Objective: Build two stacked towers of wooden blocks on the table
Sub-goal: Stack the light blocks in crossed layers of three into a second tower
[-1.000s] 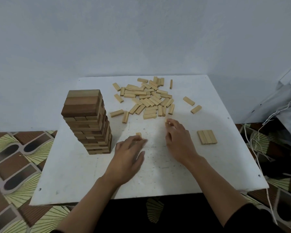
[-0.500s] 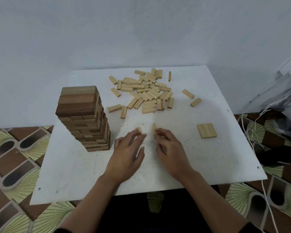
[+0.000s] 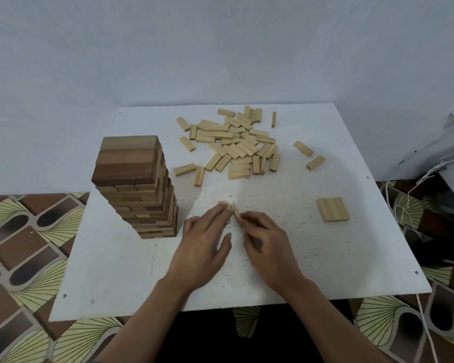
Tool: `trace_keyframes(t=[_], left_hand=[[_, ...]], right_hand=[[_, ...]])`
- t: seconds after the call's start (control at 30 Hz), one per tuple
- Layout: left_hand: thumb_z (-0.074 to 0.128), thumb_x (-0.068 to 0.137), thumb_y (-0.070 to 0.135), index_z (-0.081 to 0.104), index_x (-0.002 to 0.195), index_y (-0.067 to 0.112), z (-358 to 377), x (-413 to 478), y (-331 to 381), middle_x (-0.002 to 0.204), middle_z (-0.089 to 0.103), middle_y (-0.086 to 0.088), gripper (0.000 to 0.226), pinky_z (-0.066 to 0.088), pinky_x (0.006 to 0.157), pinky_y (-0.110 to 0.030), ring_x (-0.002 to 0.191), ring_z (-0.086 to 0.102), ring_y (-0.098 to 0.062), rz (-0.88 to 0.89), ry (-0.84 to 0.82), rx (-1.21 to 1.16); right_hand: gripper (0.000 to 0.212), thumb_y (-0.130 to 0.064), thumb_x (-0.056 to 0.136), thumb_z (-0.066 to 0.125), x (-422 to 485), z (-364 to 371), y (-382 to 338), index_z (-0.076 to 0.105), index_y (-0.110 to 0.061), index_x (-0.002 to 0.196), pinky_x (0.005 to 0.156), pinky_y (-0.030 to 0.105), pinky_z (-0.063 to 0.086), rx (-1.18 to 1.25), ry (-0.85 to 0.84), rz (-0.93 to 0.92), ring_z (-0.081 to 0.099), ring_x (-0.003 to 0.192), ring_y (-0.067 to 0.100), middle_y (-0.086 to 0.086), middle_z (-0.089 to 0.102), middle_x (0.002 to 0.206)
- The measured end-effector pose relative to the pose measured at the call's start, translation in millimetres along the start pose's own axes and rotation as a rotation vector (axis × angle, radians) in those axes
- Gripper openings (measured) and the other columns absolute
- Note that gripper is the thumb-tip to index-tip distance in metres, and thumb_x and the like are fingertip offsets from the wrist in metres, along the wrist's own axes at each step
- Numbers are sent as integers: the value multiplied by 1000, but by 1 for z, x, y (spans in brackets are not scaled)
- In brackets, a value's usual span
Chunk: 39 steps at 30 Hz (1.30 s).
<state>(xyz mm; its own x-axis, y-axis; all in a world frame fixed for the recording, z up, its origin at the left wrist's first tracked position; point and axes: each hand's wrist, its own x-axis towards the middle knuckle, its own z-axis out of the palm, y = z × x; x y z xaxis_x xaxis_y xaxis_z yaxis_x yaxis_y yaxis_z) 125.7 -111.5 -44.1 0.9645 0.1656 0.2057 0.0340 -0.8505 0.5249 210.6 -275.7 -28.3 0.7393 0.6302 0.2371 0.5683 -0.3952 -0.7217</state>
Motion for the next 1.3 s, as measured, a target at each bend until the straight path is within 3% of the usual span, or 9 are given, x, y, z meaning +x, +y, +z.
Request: trace_keyframes(t=[0.2, 0.33, 0.47, 0.67, 0.8, 0.9, 1.3], left_hand=[[46, 104, 35, 35, 157, 24, 2, 1, -2, 164, 29, 9, 56, 29, 114, -37, 148, 25, 1, -5, -8, 16], [43, 104, 36, 37, 156, 23, 3, 1, -2, 165, 27, 8, 54, 31, 112, -38, 148, 28, -2, 16, -11, 27], [45, 105, 34, 37, 156, 23, 2, 2, -2, 165, 27, 9, 53, 32, 112, -40, 147, 29, -2, 13, -17, 14], [42, 104, 37, 36, 156, 29, 0, 3, -3, 167, 21, 11, 53, 28, 114, -37, 139, 39, -5, 14, -44, 25], [43, 105, 36, 28, 159, 31, 0, 3, -3, 167, 19, 12, 57, 29, 114, -37, 141, 36, -2, 20, -49, 24], [42, 104, 36, 35, 157, 29, 0, 3, -3, 168, 19, 11, 53, 28, 114, -38, 144, 33, -2, 27, -52, 31], [37, 104, 40, 40, 154, 27, -1, 4, -3, 168, 15, 9, 51, 27, 115, -38, 143, 34, -9, -1, -84, 36]], right_hand=[[37, -10, 96, 63, 7, 8, 3, 65, -10, 132, 101, 35, 51, -53, -20, 13, 57, 116, 12, -1, 61, 127], [16, -23, 91, 73, 15, 11, 3, 79, -16, 103, 98, 38, 46, -260, 160, -39, 65, 91, 13, -4, 74, 97], [2, -25, 83, 80, 25, 11, 2, 78, -24, 84, 83, 41, 45, -285, 266, 37, 65, 77, 12, -10, 74, 78], [5, -25, 83, 80, 29, 14, 3, 76, -25, 85, 83, 39, 38, -209, 244, 85, 56, 91, 14, -14, 71, 79], [6, -27, 84, 80, 30, 12, 6, 78, -25, 89, 88, 39, 38, -114, 223, 136, 55, 94, 12, -16, 73, 84], [6, -26, 83, 81, 32, 13, 7, 77, -25, 88, 86, 38, 37, -142, 227, 141, 53, 98, 12, -15, 71, 88], [7, -31, 87, 76, 32, 15, 10, 75, -24, 85, 87, 33, 28, -195, 191, 145, 54, 90, 10, -14, 65, 88]])
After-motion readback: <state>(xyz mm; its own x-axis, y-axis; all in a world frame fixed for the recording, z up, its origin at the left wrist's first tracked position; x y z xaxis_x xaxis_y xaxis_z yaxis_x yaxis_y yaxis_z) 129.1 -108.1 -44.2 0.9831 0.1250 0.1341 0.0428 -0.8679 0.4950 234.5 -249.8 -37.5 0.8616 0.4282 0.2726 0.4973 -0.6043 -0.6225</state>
